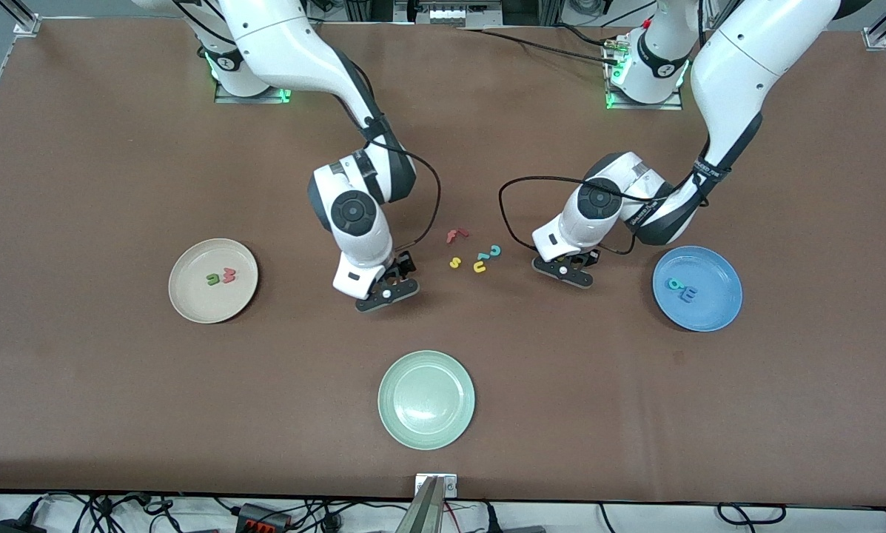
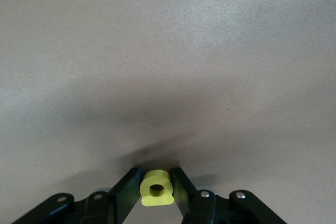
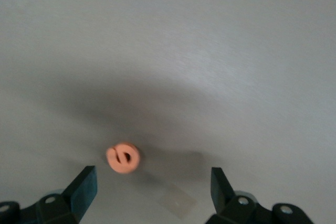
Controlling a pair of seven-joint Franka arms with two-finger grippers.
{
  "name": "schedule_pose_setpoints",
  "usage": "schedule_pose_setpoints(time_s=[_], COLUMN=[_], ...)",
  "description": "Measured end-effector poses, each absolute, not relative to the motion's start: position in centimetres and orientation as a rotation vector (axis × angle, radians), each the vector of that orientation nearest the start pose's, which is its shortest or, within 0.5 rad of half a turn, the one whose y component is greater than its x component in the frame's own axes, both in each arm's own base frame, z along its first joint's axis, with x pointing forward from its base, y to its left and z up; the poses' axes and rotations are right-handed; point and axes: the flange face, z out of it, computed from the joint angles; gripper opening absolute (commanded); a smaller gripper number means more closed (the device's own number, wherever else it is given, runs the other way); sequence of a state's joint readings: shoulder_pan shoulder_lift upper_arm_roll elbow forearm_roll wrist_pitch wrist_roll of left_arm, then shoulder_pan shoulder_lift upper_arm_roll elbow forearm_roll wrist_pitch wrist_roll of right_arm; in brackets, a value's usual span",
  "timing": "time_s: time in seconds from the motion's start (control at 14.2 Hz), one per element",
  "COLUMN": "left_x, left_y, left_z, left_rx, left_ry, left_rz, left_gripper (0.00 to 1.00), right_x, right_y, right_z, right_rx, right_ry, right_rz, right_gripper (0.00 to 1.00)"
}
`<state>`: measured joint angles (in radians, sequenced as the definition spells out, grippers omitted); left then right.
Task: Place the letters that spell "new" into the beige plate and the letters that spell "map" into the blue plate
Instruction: 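Drop the yellow letter on its plate while the right gripper lifts the e, then carry the orange e to the beige plate while the left gripper withdraws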
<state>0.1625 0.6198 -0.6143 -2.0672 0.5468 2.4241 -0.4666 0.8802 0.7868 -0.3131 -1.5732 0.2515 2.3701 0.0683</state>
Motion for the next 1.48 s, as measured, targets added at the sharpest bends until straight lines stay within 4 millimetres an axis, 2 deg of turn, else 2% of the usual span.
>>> schedule_pose_setpoints(time_s=[0.14, 0.42, 0.56, 0.63, 0.71, 0.85, 0.92, 0.99, 1.06, 1.13, 1.27, 1.34, 1.48], left_x=[52.9, 58.4, 60.1, 60.6, 60.7, 60.7, 60.7, 61.0, 61.4, 62.0, 63.5, 64.3, 65.5], left_y=[-22.8, -14.1, -9.9, -7.7, -5.8, -2.7, -2.0, -2.0, -3.0, -4.5, -6.7, -7.2, -7.2], left_z=[17.5, 22.5, 24.4, 24.5, 24.1, 22.8, 22.5, 22.6, 23.5, 24.8, 28.8, 31.4, 37.3], left_rx=[-3.03, -2.902, -2.876, -2.882, -2.894, -2.924, -2.934, -2.941, -2.945, -2.95, -2.947, -2.94, -2.922], left_ry=[0.569, 0.673, 0.694, 0.679, 0.652, 0.599, 0.587, 0.588, 0.608, 0.632, 0.656, 0.651, 0.607], left_rz=[0.161, 0.267, 0.311, 0.325, 0.342, 0.378, 0.383, 0.373, 0.344, 0.304, 0.249, 0.238, 0.229], left_gripper=[0.02, 0.03, 0.1, 0.35, 0.97, 1.0, 1.0, 1.0, 1.0, 1.0, 1.0, 1.0, 1.0], right_x=[57.4, 57.4, 57.4, 57.3, 57.2, 56.8, 56.7, 56.7, 56.7, 56.7, 56.8, 56.8, 56.8], right_y=[41.5, 41.8, 42.0, 42.2, 42.5, 42.9, 43.0, 43.1, 43.2, 43.3, 43.3, 43.4, 43.3], right_z=[19.2, 18.2, 18.0, 17.9, 17.7, 17.5, 17.4, 17.4, 17.5, 17.6, 17.7, 17.8, 17.8], right_rx=[-3.088, -3.085, -3.084, -3.083, -3.082, -3.082, -3.082, -3.082, -3.08, -3.079, -3.077, -3.076, -3.076], right_ry=[-0.677, -0.727, -0.739, -0.746, -0.755, -0.774, -0.78, -0.783, -0.785, -0.787, -0.79, -0.791, -0.79], right_rz=[-0.115, -0.111, -0.112, -0.113, -0.112, -0.11, -0.109, -0.11, -0.112, -0.116, -0.118, -0.121, -0.122], right_gripper=[0.91, 0.84, 0.79, 0.77, 0.72, 0.61, 0.59, 0.53, 0.5, 0.42, 0.31, 0.28, 0.24])
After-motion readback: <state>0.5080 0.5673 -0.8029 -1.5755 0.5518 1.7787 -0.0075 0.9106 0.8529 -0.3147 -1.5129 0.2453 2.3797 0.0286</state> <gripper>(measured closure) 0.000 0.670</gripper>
